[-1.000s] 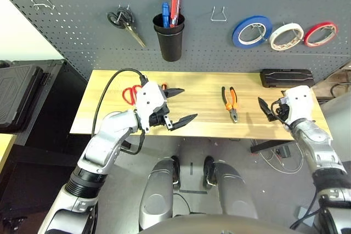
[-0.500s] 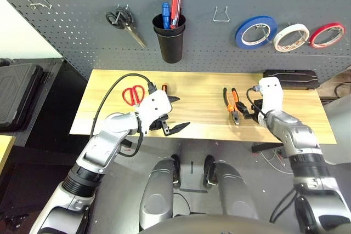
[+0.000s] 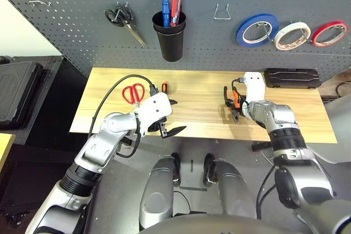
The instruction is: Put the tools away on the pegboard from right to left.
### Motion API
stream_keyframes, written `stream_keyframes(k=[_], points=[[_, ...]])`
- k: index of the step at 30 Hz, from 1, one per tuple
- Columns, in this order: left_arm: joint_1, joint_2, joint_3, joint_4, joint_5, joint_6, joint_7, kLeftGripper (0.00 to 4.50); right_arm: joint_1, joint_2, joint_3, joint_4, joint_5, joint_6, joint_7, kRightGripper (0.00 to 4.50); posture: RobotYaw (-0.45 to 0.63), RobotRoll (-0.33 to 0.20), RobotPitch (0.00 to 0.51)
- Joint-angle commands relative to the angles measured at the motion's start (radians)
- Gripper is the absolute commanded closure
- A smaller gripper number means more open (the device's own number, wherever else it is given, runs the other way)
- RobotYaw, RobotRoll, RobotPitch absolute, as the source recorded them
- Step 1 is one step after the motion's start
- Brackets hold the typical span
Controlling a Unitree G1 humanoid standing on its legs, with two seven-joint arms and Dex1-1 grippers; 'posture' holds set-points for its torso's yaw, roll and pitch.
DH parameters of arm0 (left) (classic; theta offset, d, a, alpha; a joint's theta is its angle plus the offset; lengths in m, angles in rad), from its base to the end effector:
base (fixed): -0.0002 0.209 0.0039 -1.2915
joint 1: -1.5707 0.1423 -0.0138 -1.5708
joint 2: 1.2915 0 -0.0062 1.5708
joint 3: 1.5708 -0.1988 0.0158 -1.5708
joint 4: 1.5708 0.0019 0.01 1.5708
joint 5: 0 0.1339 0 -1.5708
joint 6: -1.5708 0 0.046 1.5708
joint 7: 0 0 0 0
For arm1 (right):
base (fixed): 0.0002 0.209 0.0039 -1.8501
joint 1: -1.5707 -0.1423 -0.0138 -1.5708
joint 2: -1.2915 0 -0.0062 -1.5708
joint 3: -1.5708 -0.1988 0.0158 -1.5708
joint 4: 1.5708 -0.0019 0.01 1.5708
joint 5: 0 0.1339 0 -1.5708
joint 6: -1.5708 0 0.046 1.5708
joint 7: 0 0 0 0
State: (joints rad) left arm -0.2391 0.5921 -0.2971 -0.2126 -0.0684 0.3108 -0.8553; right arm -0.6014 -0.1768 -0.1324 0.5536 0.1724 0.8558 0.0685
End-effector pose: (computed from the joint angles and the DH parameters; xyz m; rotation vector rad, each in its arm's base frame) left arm 0.2335 0.1885 0.1018 0.5638 0.2063 -1.1039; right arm 0.3029 -0.1798 0.0491 0.0941 0.8007 0.0452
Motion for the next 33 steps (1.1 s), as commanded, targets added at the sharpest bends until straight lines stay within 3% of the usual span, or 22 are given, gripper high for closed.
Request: stream_keyframes(k=[1, 12, 20, 23, 27, 33], points=[[-0.006, 0.004, -0.028, 0.012, 0.025, 0.004, -0.013, 0.0, -0.017, 0.004, -0.003, 0.067, -0.013, -0.013, -0.007, 0.03, 0.21, 0.0, 0.292], [-0.023, 0.007, -0.046, 0.02, 0.054, 0.015, -0.02, 0.0, -0.139, 0.004, -0.007, 0.39, -0.033, -0.195, 0.004, 0.03, 0.23, 0.0, 0.313], [-0.036, 0.006, -0.051, 0.047, 0.08, -0.005, -0.018, 0.0, -0.172, 0.002, -0.007, 0.482, -0.042, -0.236, 0.009, 0.03, 0.23, 0.0, 0.32], [-0.039, 0.007, -0.052, 0.059, 0.088, -0.015, -0.02, 0.0, -0.17, 0.004, -0.004, 0.487, -0.047, -0.239, 0.002, 0.63, 0.23, 0.0, 0.319], [-0.047, 0.004, -0.053, 0.073, 0.094, -0.024, -0.019, 0.0, -0.166, 0.009, -0.002, 0.479, -0.046, -0.23, 0.002, 1.93, 0.23, 0.0, 0.316], [-0.057, 0.007, -0.052, 0.097, 0.109, -0.046, -0.019, 0.0, -0.15, 0.016, -0.005, 0.449, -0.045, -0.236, -0.01, 1.92, 0.23, 0.0, 0.303]])
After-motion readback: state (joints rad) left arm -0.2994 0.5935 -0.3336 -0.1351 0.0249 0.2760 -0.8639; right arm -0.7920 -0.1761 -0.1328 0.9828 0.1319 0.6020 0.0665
